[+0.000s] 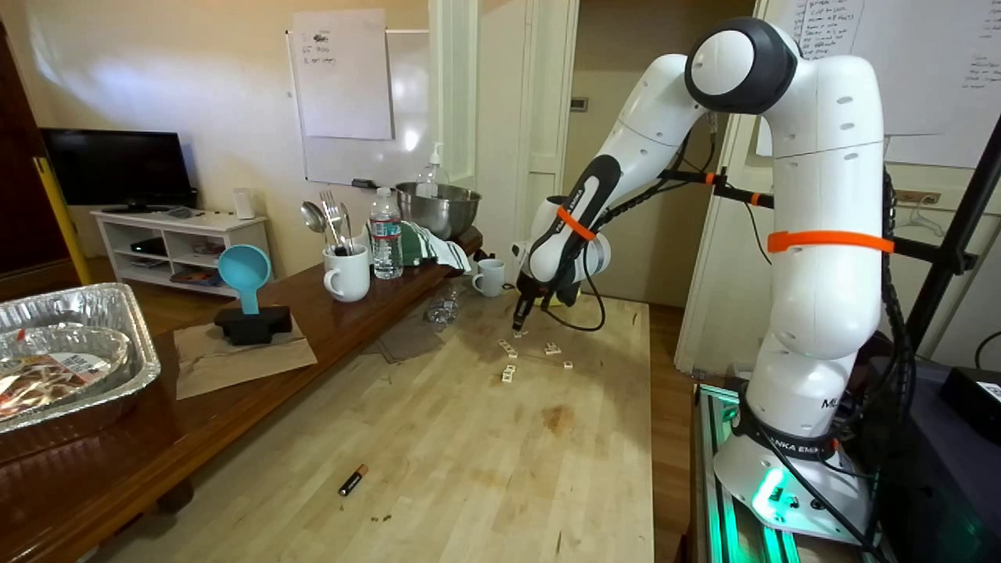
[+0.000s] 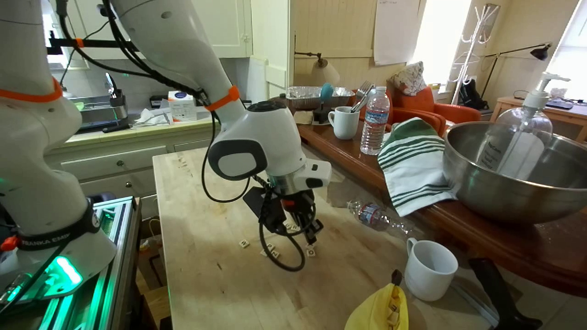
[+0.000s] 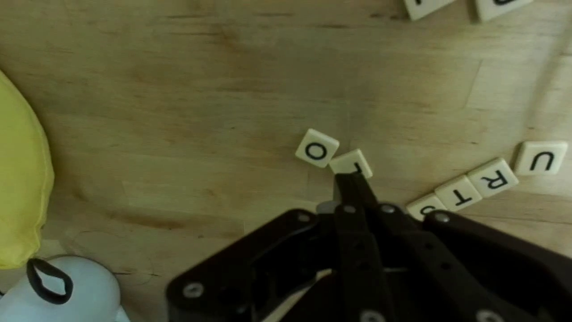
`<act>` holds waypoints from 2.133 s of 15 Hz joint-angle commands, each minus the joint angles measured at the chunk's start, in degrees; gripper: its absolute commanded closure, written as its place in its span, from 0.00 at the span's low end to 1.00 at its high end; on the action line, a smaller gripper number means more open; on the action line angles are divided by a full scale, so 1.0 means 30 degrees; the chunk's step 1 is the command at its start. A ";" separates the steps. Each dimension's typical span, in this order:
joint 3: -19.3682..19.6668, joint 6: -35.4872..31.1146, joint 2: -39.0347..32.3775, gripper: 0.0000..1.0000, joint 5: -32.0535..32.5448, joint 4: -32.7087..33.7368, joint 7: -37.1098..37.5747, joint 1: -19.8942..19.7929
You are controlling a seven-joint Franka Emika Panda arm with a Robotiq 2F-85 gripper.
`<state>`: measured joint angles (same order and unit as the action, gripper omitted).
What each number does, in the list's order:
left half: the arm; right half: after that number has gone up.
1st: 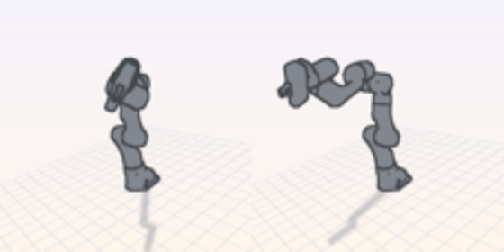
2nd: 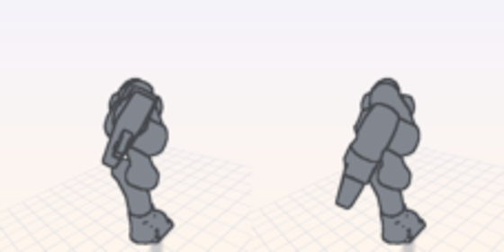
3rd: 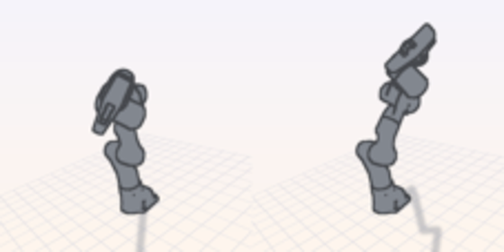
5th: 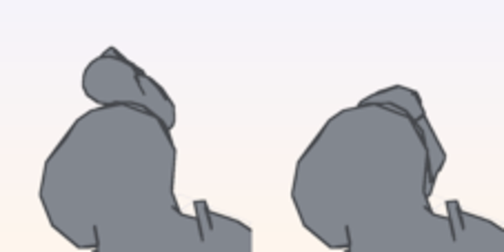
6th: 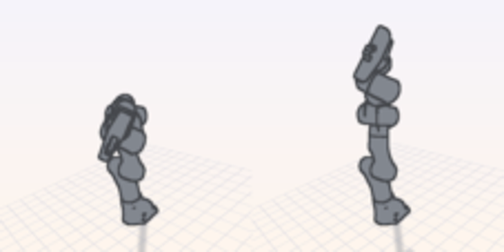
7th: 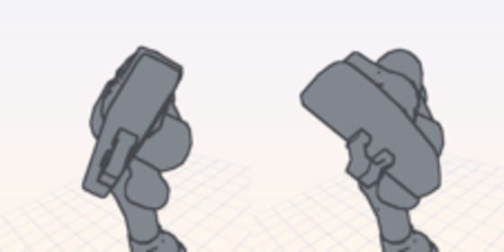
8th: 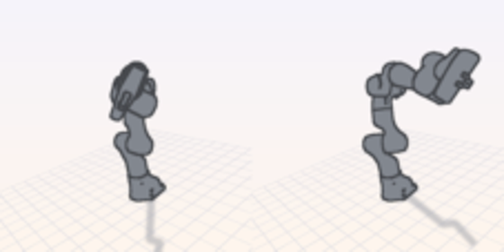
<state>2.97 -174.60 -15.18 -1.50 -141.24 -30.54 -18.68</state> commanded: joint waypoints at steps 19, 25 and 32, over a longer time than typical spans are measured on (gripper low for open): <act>-0.1504 -0.0481 -0.0072 1.00 0.0377 -0.1915 -0.3403 -0.0345; -0.1099 0.0009 0.0597 1.00 0.2042 -0.3076 -0.4990 -0.0088; -0.1578 -0.0073 0.1549 1.00 0.2639 -0.4357 -0.6564 0.0004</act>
<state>-1.54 -174.70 -9.88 4.90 -150.60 -48.63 -19.08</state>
